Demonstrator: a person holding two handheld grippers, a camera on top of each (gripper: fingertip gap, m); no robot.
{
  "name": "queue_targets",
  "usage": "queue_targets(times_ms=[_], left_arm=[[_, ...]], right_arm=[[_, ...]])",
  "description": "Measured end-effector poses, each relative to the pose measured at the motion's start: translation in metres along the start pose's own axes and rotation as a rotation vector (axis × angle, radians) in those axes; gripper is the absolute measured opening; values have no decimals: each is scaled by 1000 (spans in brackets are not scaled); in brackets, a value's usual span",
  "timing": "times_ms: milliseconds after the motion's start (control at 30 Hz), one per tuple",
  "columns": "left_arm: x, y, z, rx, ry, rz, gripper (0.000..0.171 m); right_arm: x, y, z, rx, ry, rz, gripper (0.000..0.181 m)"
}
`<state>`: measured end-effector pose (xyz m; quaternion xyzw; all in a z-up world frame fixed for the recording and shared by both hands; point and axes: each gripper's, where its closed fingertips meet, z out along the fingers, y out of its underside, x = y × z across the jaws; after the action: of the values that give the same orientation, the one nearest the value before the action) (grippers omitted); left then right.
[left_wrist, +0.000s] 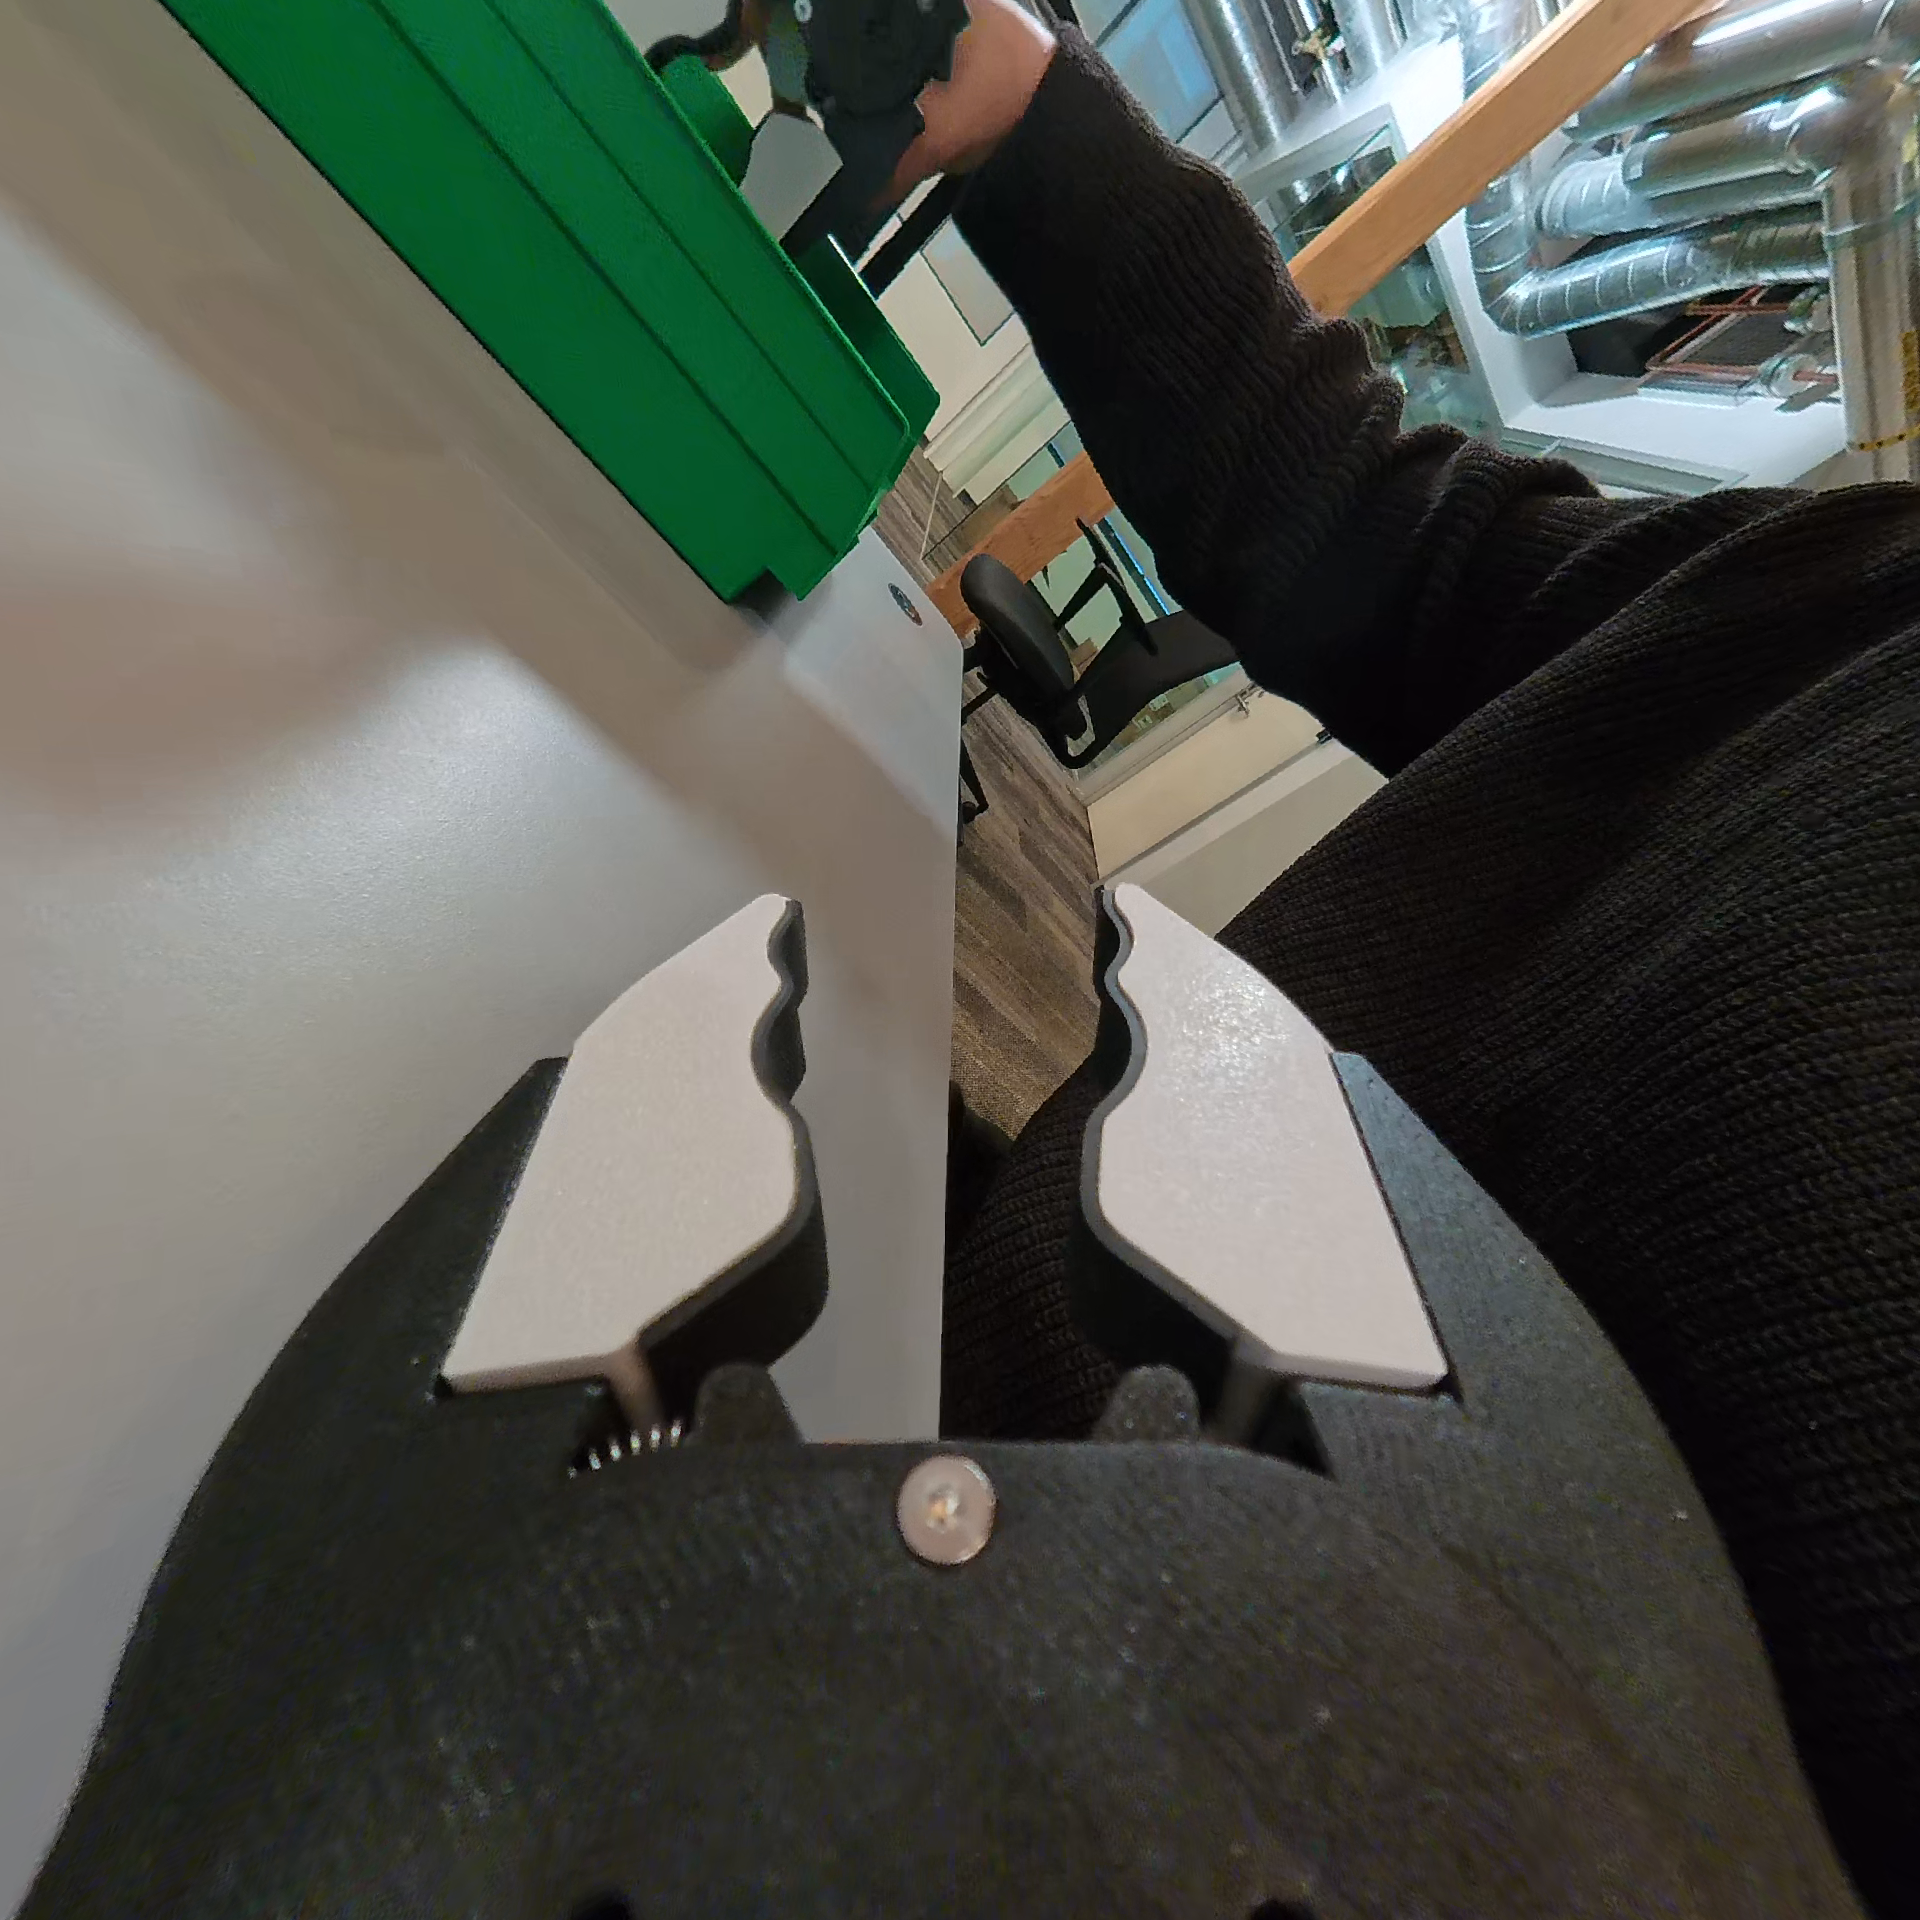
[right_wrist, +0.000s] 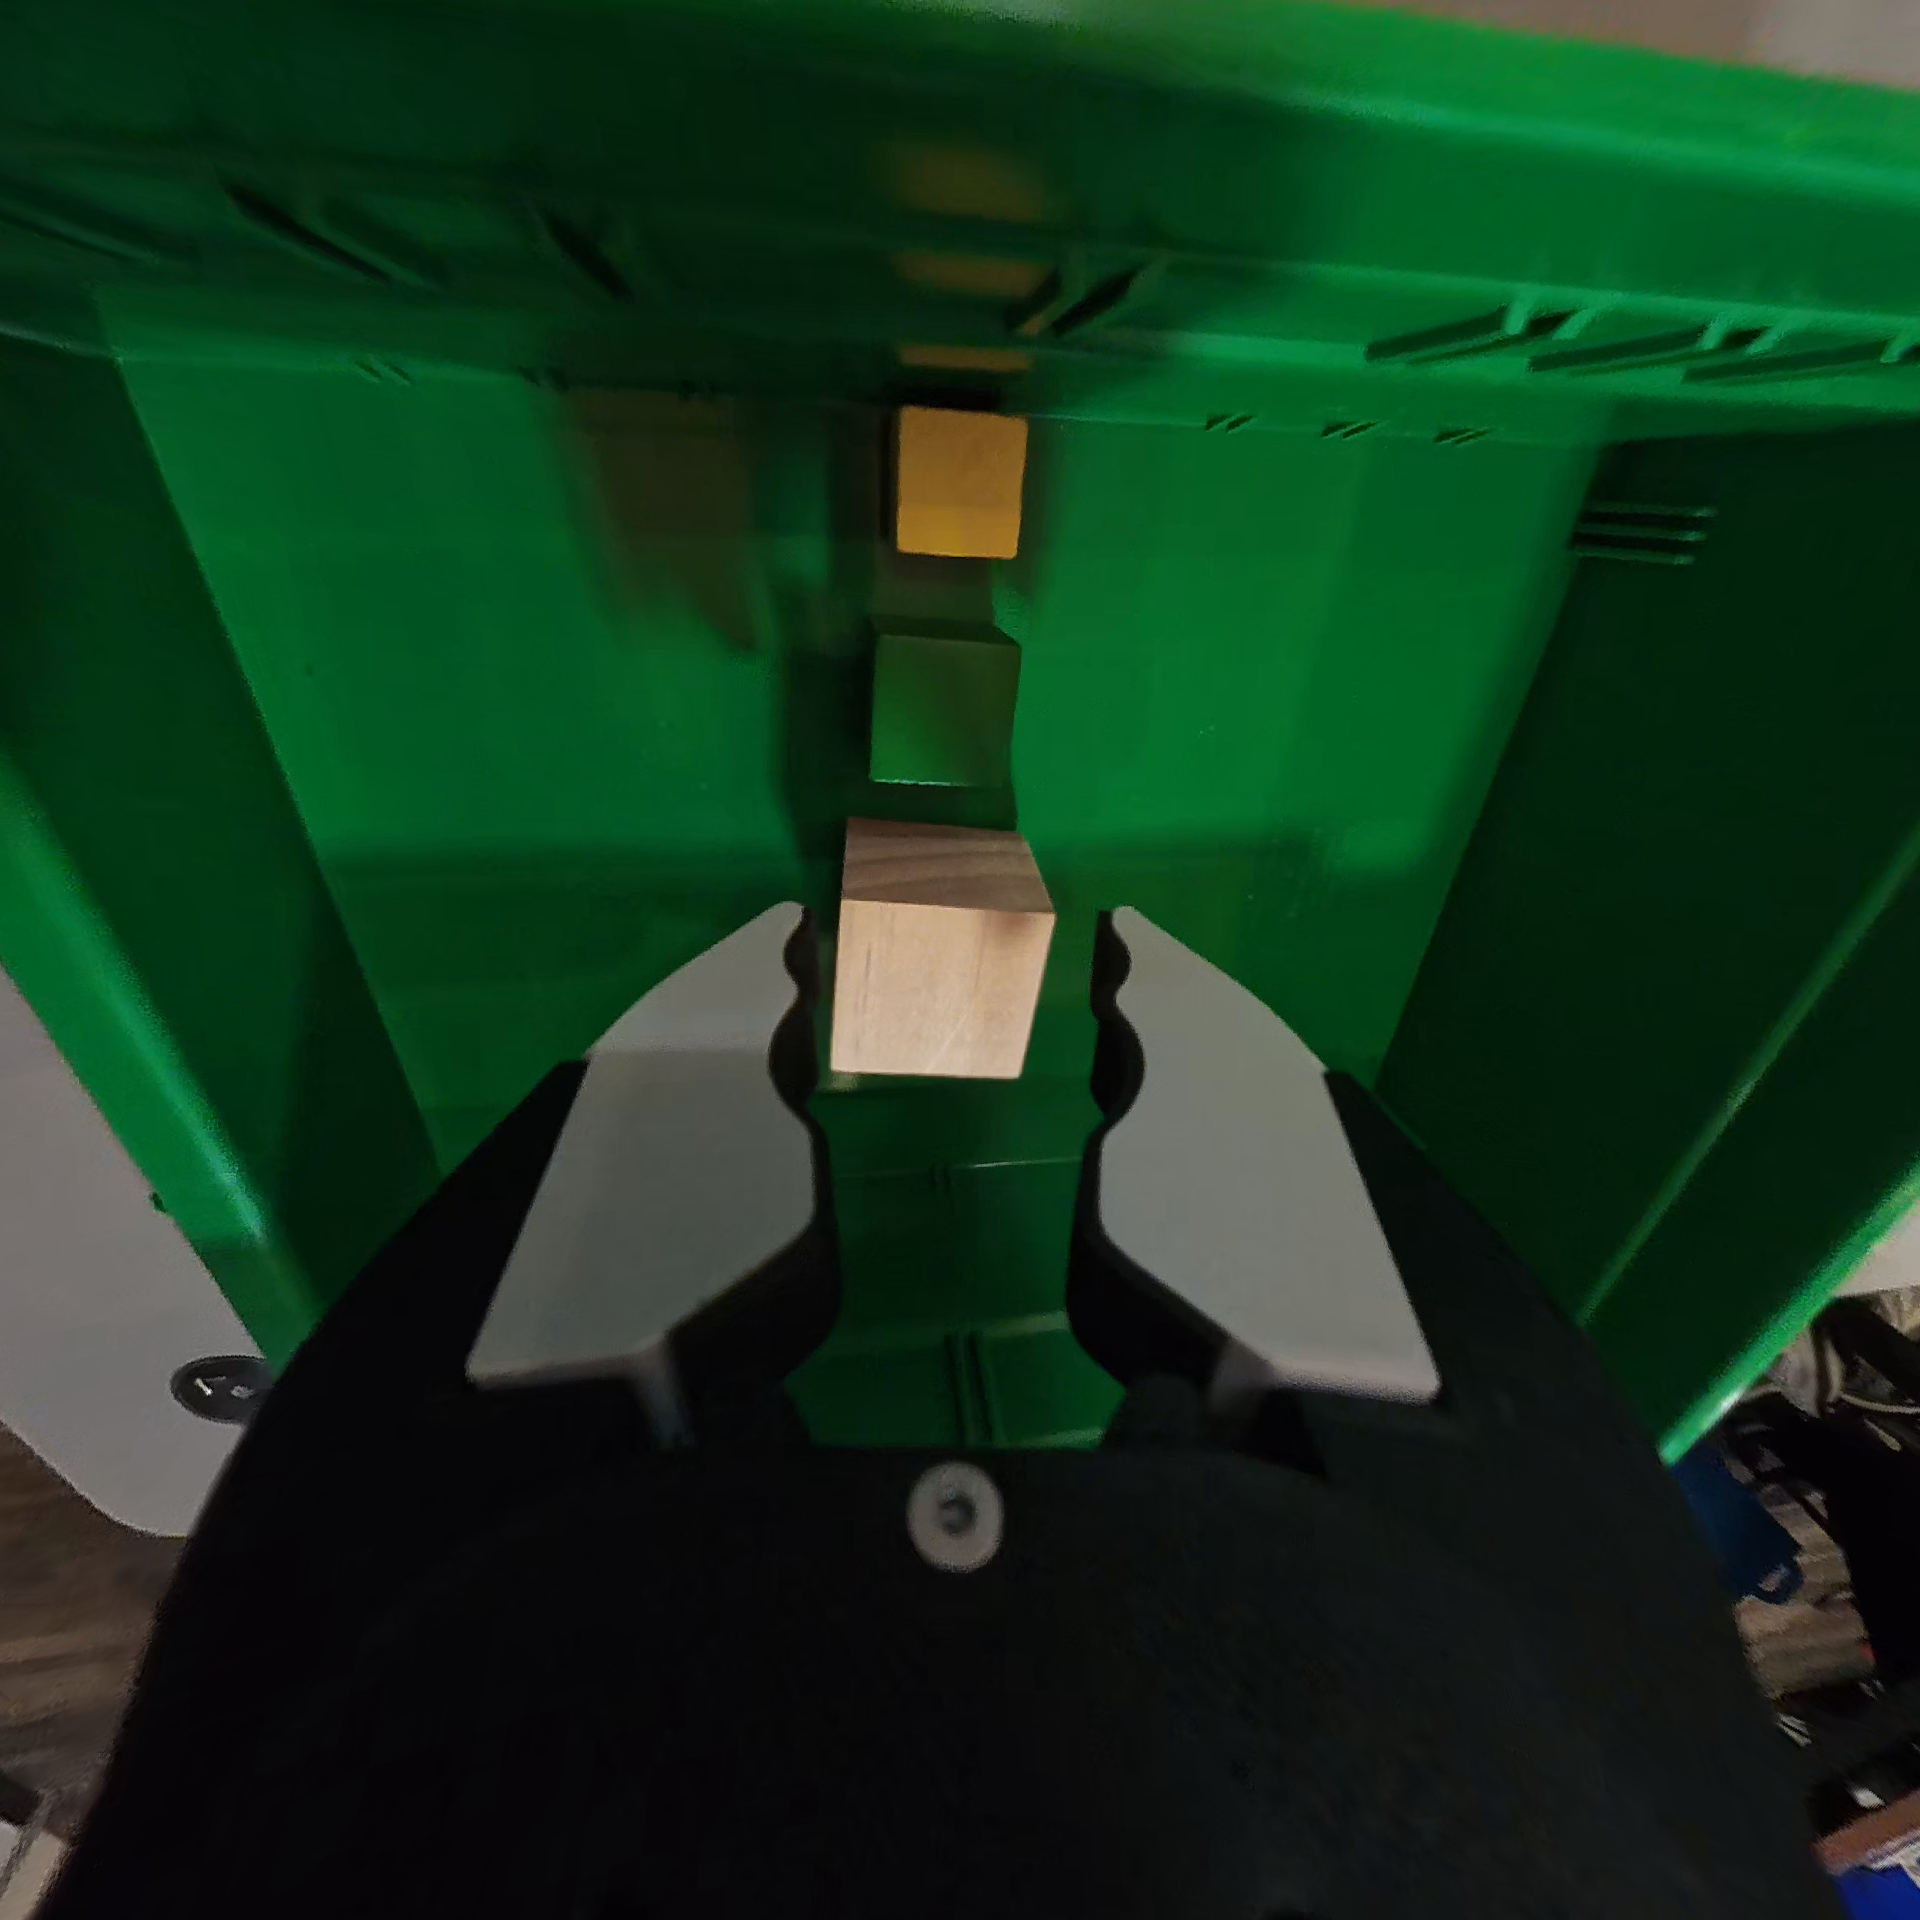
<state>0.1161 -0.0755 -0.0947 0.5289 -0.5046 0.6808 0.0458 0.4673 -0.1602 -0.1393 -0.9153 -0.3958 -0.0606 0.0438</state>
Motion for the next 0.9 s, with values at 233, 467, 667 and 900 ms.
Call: queue_targets(times_ms=[233, 467, 667, 900], left_arm=[[11, -2, -2, 0, 9, 45, 54], [22, -9, -10, 24, -1, 109, 53], [24, -17, -20, 64, -33, 151, 53], [15, -33, -41, 129, -133, 212, 53]], right_arm=[[16, -34, -51, 273, 121, 168, 62], [8, -128, -165, 840, 376, 343, 68], [-24, -187, -235, 1429, 541, 725, 92], [-69, -222, -183, 1790, 386, 1148, 22]])
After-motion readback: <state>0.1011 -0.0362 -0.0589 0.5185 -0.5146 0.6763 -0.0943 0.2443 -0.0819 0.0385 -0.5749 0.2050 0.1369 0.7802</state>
